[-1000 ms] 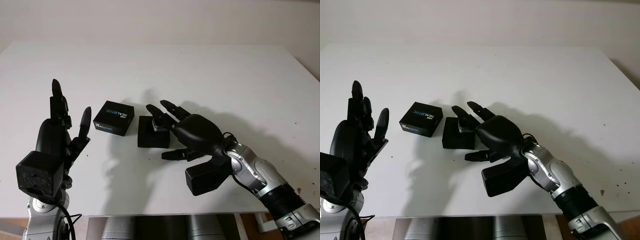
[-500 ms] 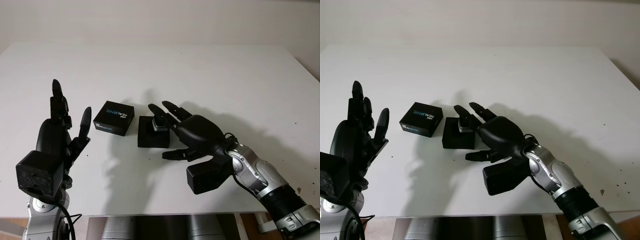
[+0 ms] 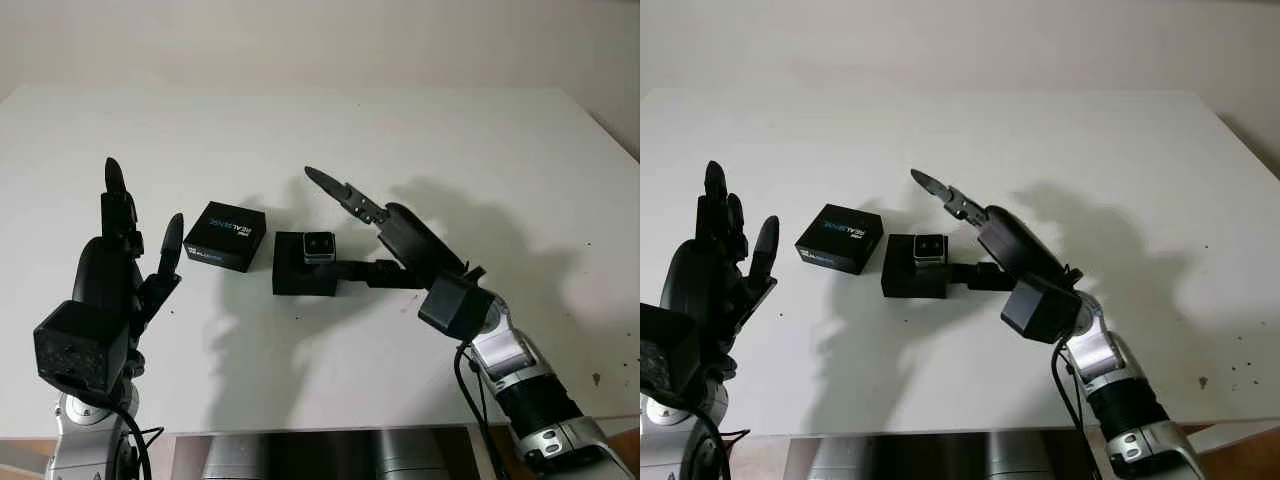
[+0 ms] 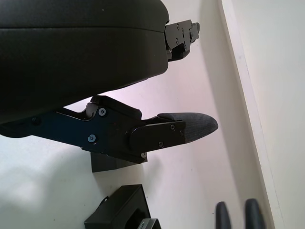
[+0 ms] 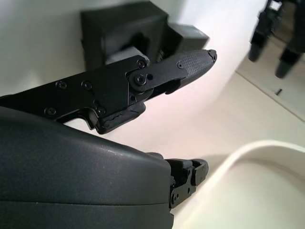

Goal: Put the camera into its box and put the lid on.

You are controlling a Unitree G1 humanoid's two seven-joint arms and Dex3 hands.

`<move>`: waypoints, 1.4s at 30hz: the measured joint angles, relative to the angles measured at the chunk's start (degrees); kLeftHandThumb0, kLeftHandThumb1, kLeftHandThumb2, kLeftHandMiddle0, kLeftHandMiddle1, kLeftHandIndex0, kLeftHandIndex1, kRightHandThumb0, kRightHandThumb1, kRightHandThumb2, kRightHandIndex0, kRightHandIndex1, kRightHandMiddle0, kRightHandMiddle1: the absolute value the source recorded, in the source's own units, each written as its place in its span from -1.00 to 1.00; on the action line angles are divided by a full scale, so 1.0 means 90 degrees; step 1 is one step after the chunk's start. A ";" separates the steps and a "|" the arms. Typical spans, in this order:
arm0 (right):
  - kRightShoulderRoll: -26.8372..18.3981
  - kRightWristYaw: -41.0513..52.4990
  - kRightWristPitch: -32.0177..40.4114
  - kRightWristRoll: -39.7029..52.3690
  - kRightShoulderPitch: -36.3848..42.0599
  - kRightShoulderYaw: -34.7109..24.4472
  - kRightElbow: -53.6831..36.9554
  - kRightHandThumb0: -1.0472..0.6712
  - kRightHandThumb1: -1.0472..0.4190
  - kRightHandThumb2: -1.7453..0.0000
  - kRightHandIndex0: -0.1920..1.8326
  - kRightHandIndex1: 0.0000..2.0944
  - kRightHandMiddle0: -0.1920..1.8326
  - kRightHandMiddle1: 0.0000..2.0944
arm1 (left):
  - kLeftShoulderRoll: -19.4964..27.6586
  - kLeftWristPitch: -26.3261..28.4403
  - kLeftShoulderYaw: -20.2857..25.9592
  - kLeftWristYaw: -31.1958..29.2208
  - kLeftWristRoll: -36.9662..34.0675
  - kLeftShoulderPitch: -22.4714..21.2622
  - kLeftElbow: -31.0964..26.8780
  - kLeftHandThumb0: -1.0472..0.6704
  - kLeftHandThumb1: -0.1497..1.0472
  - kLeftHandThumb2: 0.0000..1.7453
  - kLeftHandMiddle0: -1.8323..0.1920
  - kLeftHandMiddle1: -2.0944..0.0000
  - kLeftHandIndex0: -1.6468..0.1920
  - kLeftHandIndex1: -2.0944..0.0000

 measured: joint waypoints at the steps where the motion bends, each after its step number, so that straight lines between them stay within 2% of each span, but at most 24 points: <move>1: -0.0002 0.0009 0.0034 0.0002 -0.0099 -0.0051 -0.0078 -0.55 -0.82 0.96 -0.52 -0.86 -0.53 -0.84 | 0.0000 0.0000 -0.0001 0.0002 0.0001 -0.0015 0.0001 -0.45 1.00 -0.41 1.00 0.95 1.00 1.00; 9: -0.0136 -0.0019 0.0519 -0.0497 -0.0495 -0.0281 -0.0652 -0.55 -0.78 0.95 -0.52 -0.86 -0.53 -0.82 | 0.0000 0.0000 -0.0037 0.0016 0.0048 -0.0088 0.0005 -0.45 1.00 -0.41 1.00 0.95 1.00 1.00; 13: -0.0400 0.0267 0.1074 -0.0891 -0.0601 -0.0264 -0.1013 -0.59 -0.76 0.95 -0.58 -0.90 -0.53 -0.81 | 0.0001 0.0023 -0.0045 0.0017 0.0105 -0.0092 0.0005 -0.45 1.00 -0.41 0.98 0.94 1.00 1.00; 18: -0.0680 0.0537 0.1576 -0.1598 -0.0676 -0.0108 -0.1540 -0.61 -0.76 0.94 -0.59 -0.91 -0.42 -0.75 | 0.0001 0.0050 -0.0052 0.0013 0.0094 -0.0108 0.0006 -0.46 1.00 -0.41 0.99 0.95 1.00 1.00; 20: -0.0769 0.0490 0.1579 -0.2049 -0.0671 0.0059 -0.1709 -0.62 -0.78 0.93 -0.58 -0.91 -0.42 -0.75 | 0.0001 0.0047 -0.0053 0.0008 0.0064 -0.0125 0.0013 -0.45 1.00 -0.42 0.99 0.95 1.00 1.00; 24: -0.0920 0.0502 0.1532 -0.2700 -0.0637 0.0379 -0.1885 -0.65 -0.82 0.93 -0.60 -0.93 -0.55 -0.83 | 0.0001 0.0041 -0.0072 0.0018 0.0095 -0.0171 0.0021 -0.45 1.00 -0.41 0.99 0.95 1.00 1.00; 32: -0.0950 0.0604 0.1561 -0.2926 -0.0459 0.0558 -0.1894 -0.65 -0.82 0.93 -0.59 -0.93 -0.54 -0.86 | -0.0007 0.0036 -0.0116 0.0060 0.0093 -0.0241 0.0121 -0.46 1.00 -0.41 0.99 0.97 1.00 1.00; 42: -0.0878 0.0394 0.1506 -0.2934 -0.0299 0.0698 -0.1359 -0.66 -0.86 0.93 -0.61 -0.95 -0.51 -0.86 | -0.0009 -0.0028 -0.0116 0.0130 0.0128 -0.0251 0.0167 -0.46 1.00 -0.41 1.00 0.97 1.00 1.00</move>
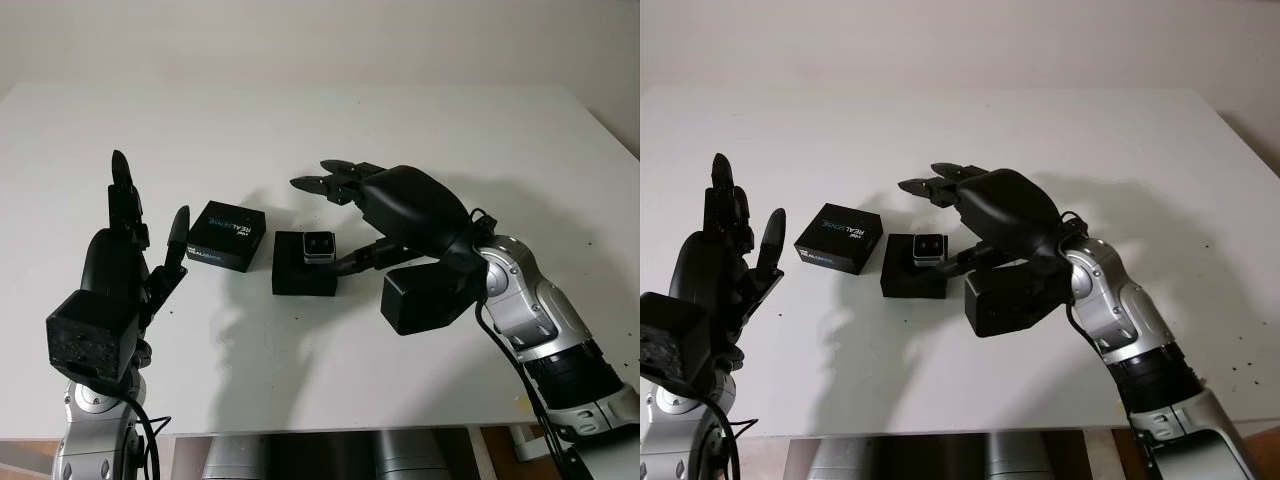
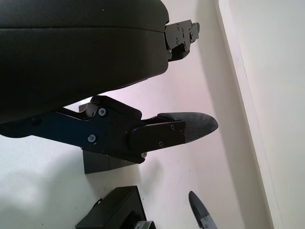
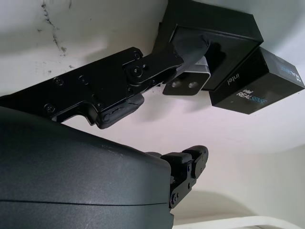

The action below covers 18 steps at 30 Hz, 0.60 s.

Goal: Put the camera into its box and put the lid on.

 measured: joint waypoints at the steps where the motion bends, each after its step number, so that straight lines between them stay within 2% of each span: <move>1: 0.0001 -0.0016 -0.0001 0.0003 0.0006 0.0004 0.0047 -0.65 -0.86 0.93 -0.61 -0.95 -0.51 -0.87 | 0.0000 -0.0011 0.0000 0.0000 -0.0005 -0.0007 0.0005 -0.45 1.00 -0.41 1.00 0.97 1.00 1.00; 11: 0.0107 -0.0355 -0.0101 0.0207 0.0059 0.0008 0.0634 -0.66 -0.87 0.94 -0.63 -0.96 -0.64 -0.93 | 0.0001 -0.0110 0.0005 0.0067 -0.0020 -0.0068 0.0142 -0.44 1.00 -0.40 0.99 0.96 1.00 1.00; 18: 0.0156 -0.0601 -0.0242 0.0453 0.0064 -0.0024 0.0768 -0.64 -0.87 0.94 -0.60 -0.94 -0.57 -0.90 | 0.0007 -0.0291 0.0005 0.0065 -0.0012 -0.0156 0.0293 -0.43 1.00 -0.39 1.00 0.97 1.00 1.00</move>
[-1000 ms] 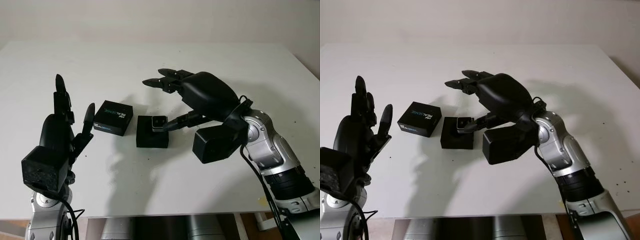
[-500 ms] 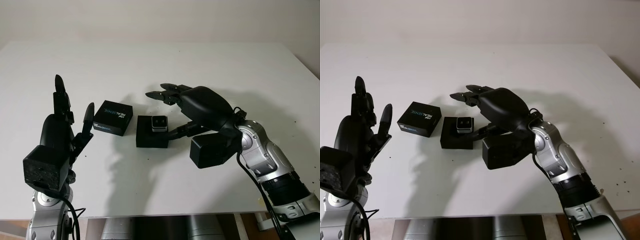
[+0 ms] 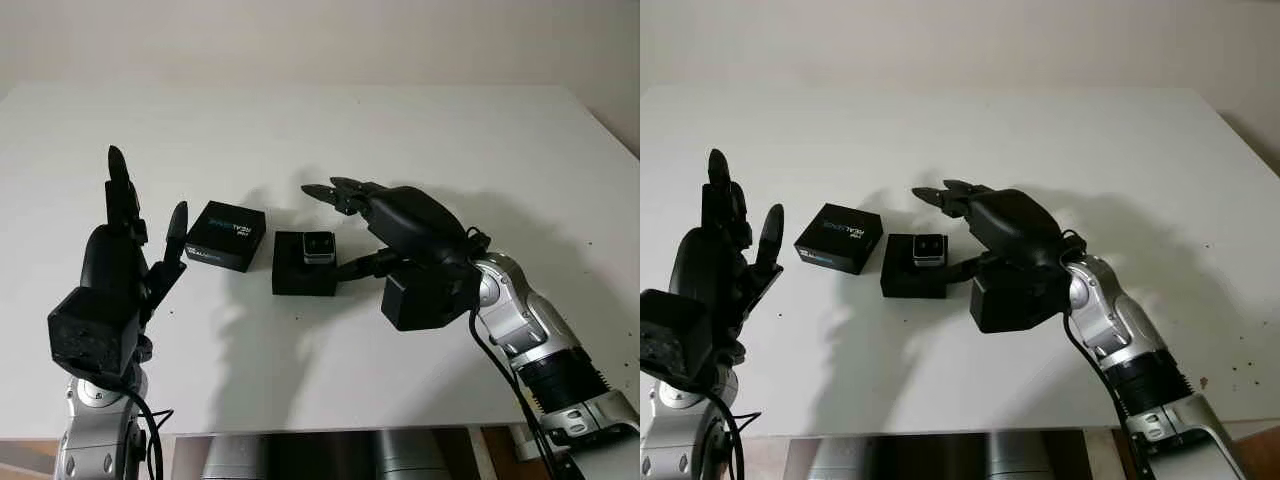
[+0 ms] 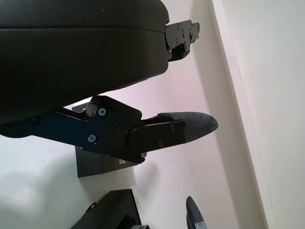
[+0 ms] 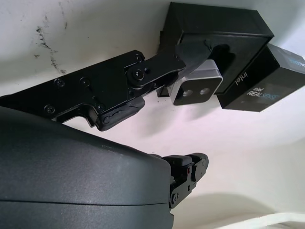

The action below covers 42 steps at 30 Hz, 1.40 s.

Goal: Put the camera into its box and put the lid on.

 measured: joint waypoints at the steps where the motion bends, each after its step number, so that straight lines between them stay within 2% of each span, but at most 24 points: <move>1: 0.0008 -0.0031 -0.0040 0.0044 0.0002 -0.0008 0.0010 -0.63 -0.87 0.94 -0.60 -0.94 -0.57 -0.90 | 0.0000 -0.0008 0.0000 0.0000 -0.0002 0.0000 0.0016 -0.43 1.00 -0.40 1.00 0.97 1.00 1.00; 11: 0.0072 -0.0300 -0.0278 0.0339 0.0048 -0.0085 0.0103 -0.61 -0.86 0.94 -0.58 -0.94 -0.50 -0.88 | -0.0007 0.0003 -0.0028 0.0000 -0.0033 0.0000 0.0020 -0.45 1.00 -0.41 1.00 0.97 1.00 1.00; 22: 0.0155 -0.0318 -0.0357 0.0559 0.0058 -0.0147 0.0384 -0.61 -0.84 0.94 -0.57 -0.94 -0.51 -0.90 | -0.0049 0.0002 -0.0032 0.0042 -0.0003 0.0000 0.0020 -0.47 1.00 -0.42 1.00 0.96 1.00 1.00; 42: 0.0260 -0.0213 -0.0385 0.0636 0.0058 -0.0146 0.0561 -0.60 -0.81 0.94 -0.65 -0.96 -0.48 -0.91 | -0.0056 -0.0003 -0.0031 0.0022 0.0015 0.0027 0.0005 -0.44 1.00 -0.41 0.98 0.95 1.00 1.00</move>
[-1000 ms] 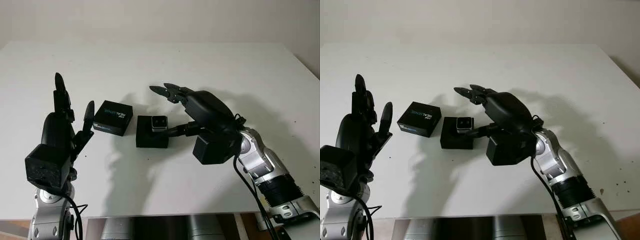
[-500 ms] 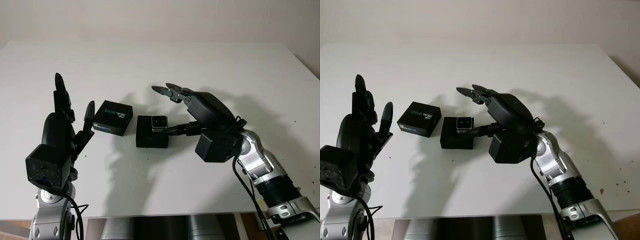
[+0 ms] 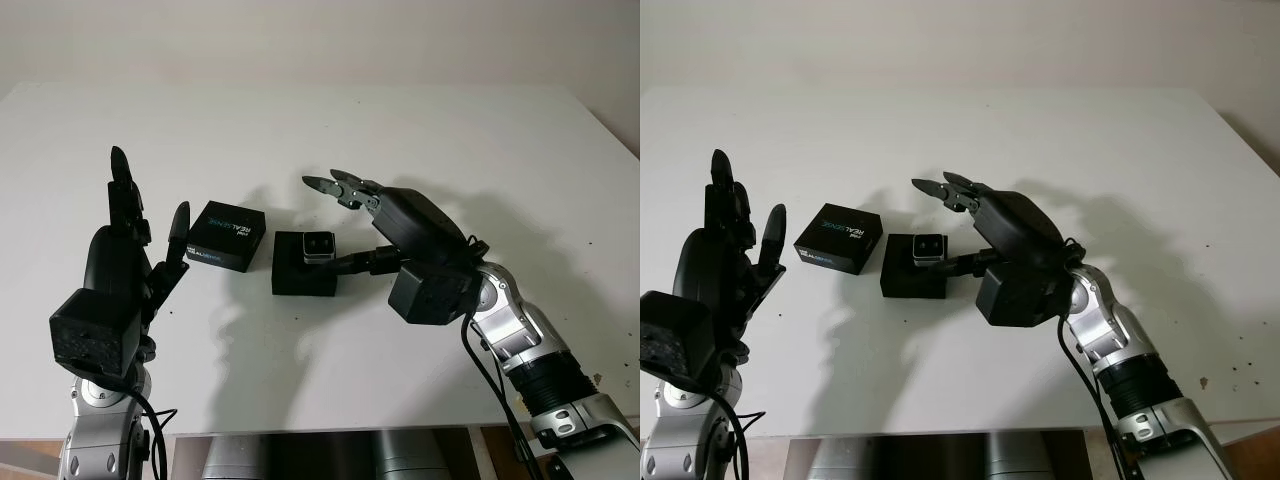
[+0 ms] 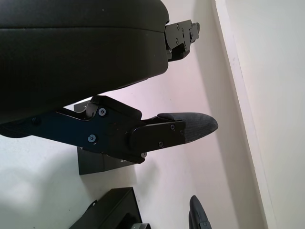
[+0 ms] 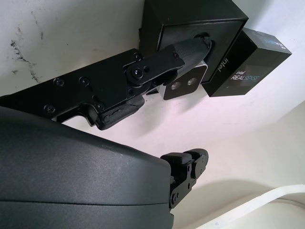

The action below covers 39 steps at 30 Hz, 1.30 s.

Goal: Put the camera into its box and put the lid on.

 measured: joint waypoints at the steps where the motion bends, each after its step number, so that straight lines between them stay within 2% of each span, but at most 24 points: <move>1: 0.0000 0.0010 0.0000 0.0000 0.0000 0.0000 0.0000 -0.59 -0.81 0.94 -0.64 -0.95 -0.46 -0.90 | 0.0000 0.0000 0.0001 -0.0001 -0.0006 0.0004 -0.0004 -0.44 1.00 -0.42 0.99 0.95 1.00 1.00; 16: 0.0025 -0.0151 -0.0028 -0.0060 0.0001 0.0010 0.0230 -0.58 -0.81 0.94 -0.59 -0.94 -0.32 -0.82 | 0.0000 0.0086 0.0004 -0.0017 -0.0001 0.0107 -0.0136 -0.46 1.00 -0.42 0.98 0.95 1.00 1.00; 34: 0.0229 -0.0295 0.0007 -0.0066 -0.0088 0.0008 0.0699 -0.55 -0.80 0.94 -0.56 -0.94 -0.30 -0.72 | 0.0013 0.0214 0.0003 -0.0050 0.0022 0.0010 -0.0180 -0.46 1.00 -0.43 0.99 0.95 1.00 1.00; 36: 0.0272 -0.0300 -0.0008 -0.0019 -0.0096 0.0007 0.0711 -0.56 -0.80 0.94 -0.55 -0.94 -0.33 -0.63 | 0.0015 0.0215 0.0003 -0.0066 0.0005 -0.0033 -0.0180 -0.45 1.00 -0.43 0.99 0.95 1.00 1.00; 39: 0.0300 -0.0373 -0.0079 -0.0008 -0.0129 0.0007 0.0772 -0.57 -0.80 0.94 -0.54 -0.94 -0.52 -0.24 | 0.0020 0.0215 0.0003 -0.0086 0.0004 -0.0040 -0.0179 -0.45 1.00 -0.43 0.99 0.95 1.00 1.00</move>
